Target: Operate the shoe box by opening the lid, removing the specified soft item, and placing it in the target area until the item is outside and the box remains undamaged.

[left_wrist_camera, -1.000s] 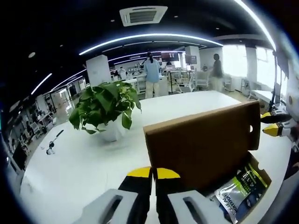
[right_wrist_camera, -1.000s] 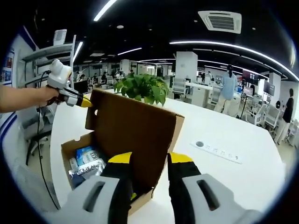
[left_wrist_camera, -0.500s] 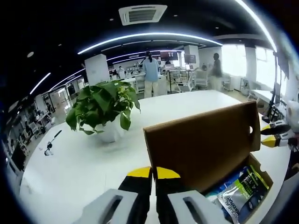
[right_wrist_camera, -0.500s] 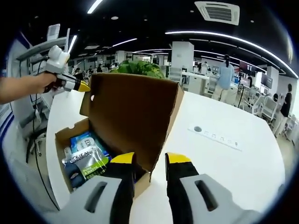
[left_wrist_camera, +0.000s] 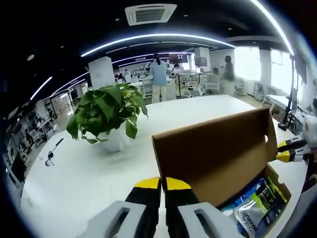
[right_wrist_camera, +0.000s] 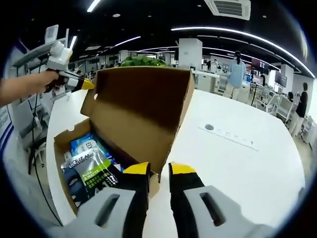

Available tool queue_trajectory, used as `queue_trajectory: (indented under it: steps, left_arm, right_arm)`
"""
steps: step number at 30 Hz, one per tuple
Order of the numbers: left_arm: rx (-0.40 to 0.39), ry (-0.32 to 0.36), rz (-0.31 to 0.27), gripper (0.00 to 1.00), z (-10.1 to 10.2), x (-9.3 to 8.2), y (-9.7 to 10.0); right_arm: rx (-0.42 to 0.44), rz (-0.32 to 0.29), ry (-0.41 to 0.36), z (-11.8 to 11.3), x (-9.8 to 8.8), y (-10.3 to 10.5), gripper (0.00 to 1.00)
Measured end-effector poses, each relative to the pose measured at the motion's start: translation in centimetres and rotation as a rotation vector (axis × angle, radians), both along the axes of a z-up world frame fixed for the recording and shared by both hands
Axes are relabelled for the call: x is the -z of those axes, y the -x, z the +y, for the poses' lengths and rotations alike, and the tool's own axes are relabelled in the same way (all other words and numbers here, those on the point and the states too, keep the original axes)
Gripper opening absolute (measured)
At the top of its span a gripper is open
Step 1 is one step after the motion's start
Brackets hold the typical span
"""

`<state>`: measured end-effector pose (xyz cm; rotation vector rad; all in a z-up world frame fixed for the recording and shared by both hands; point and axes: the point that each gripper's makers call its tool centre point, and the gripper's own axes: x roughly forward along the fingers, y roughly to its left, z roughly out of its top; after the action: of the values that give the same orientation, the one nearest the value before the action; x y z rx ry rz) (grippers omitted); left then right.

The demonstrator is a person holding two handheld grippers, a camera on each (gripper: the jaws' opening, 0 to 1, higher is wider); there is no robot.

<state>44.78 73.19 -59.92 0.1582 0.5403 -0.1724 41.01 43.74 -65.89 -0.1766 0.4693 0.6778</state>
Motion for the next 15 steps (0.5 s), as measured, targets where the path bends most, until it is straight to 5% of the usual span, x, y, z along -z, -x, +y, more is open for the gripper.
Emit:
queue_trajectory:
  steps: [15]
  left_arm:
    - [-0.003,0.006,0.018,0.01,0.1,0.8,-1.4]
  right_arm:
    - [-0.017,-0.014,0.063,0.0,1.0,-0.8,0.01]
